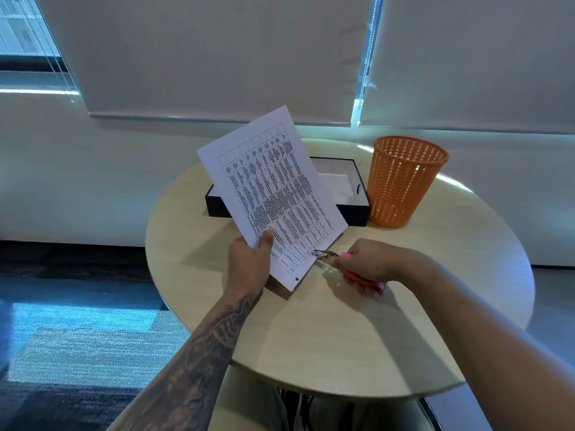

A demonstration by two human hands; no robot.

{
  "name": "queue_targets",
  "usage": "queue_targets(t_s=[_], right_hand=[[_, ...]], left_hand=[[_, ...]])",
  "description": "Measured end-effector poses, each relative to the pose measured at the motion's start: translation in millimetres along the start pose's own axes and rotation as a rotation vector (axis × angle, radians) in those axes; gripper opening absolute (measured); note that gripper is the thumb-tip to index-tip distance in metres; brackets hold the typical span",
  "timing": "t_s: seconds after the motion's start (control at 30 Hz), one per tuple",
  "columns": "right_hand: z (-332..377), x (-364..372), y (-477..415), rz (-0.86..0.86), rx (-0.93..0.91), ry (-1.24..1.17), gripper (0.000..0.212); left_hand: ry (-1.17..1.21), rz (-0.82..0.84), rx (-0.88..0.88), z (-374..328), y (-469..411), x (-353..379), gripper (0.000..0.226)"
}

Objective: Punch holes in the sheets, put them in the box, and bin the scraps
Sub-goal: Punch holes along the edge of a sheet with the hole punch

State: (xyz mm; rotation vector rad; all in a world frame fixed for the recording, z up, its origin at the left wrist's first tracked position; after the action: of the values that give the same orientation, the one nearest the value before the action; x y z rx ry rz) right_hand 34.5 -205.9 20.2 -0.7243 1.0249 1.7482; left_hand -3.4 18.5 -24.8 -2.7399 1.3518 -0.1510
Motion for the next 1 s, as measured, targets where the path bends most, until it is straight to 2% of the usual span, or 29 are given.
queue_targets(t_s=[0.27,0.5,0.57,0.63,0.7,0.8,0.93,1.0], right_hand=[[8,2,-3,-0.028,0.022,0.157,0.057],[-1,-7,6,0.046,0.107,-0.043,0.048],[-13,-11,8,-0.009,0.107,-0.095,0.038],[-29,-13,8,-0.134,0.075,-0.118,0.033],[-44,-15,8,-0.287,0.034,0.001,0.032],[-59,-11,16,-0.424,0.012,0.242,0.034],[-68,-2,26,-0.512,-0.006,0.318,0.04],[-67,-3,26,-0.484,-0.005,0.359,0.046]], left_hand=[[-0.082,0.026,0.051,-1,2,0,0.018],[-0.031,-0.03,0.022,-2,0,-3,0.014],[-0.012,-0.057,0.027,-2,-1,-4,0.01],[0.007,-0.064,0.017,-3,-1,-4,0.01],[0.023,-0.065,-0.007,-3,-1,-3,0.012],[0.08,-0.065,-0.067,-3,-4,-3,0.006],[0.106,-0.017,-0.118,-4,-8,-11,0.008],[0.105,0.031,-0.127,-8,-9,-16,0.012]])
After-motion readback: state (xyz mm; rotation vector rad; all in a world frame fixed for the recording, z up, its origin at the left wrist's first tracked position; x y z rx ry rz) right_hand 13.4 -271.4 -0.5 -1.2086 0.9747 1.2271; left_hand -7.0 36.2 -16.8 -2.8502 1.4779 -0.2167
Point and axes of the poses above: each hand's wrist, its own y-axis away from the middle knuckle, its own x-axis out of the palm, z = x × y, the point moved 2 cm from there along -y, towards the middle knuckle, and after that the axes turned 11 degrees about -z, right-handed, at the moved point
